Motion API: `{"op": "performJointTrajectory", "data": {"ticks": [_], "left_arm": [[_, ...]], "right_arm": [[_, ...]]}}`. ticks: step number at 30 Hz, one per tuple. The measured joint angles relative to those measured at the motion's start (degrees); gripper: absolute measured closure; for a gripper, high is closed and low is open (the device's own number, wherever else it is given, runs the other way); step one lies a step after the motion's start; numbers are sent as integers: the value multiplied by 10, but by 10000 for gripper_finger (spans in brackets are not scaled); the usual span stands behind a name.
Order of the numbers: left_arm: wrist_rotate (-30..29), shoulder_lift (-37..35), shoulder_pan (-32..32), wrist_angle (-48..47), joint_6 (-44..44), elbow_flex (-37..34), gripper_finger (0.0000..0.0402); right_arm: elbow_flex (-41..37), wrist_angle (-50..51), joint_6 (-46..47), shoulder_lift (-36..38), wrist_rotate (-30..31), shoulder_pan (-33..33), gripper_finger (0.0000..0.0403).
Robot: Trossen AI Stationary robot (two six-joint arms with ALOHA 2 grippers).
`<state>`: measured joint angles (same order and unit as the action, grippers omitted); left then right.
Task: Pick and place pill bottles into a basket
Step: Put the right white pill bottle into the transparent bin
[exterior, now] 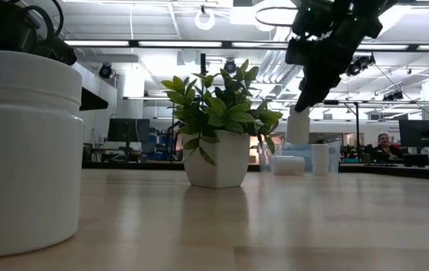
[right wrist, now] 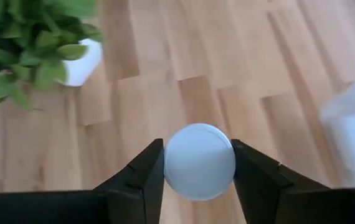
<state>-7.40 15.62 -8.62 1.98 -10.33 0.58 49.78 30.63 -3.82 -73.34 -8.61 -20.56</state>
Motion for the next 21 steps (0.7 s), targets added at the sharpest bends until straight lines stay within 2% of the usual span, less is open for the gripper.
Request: {"op": "performJointTrajectory", "data": {"ticks": [7,21], "left_arm": [[0,0,0,0,0,0,355],[-7,0,0,2,0,0,355]], "right_arm": [[0,-9,-42,0,-10,-69,255],[0,-103,-109,0,-12,-223,256]]}}
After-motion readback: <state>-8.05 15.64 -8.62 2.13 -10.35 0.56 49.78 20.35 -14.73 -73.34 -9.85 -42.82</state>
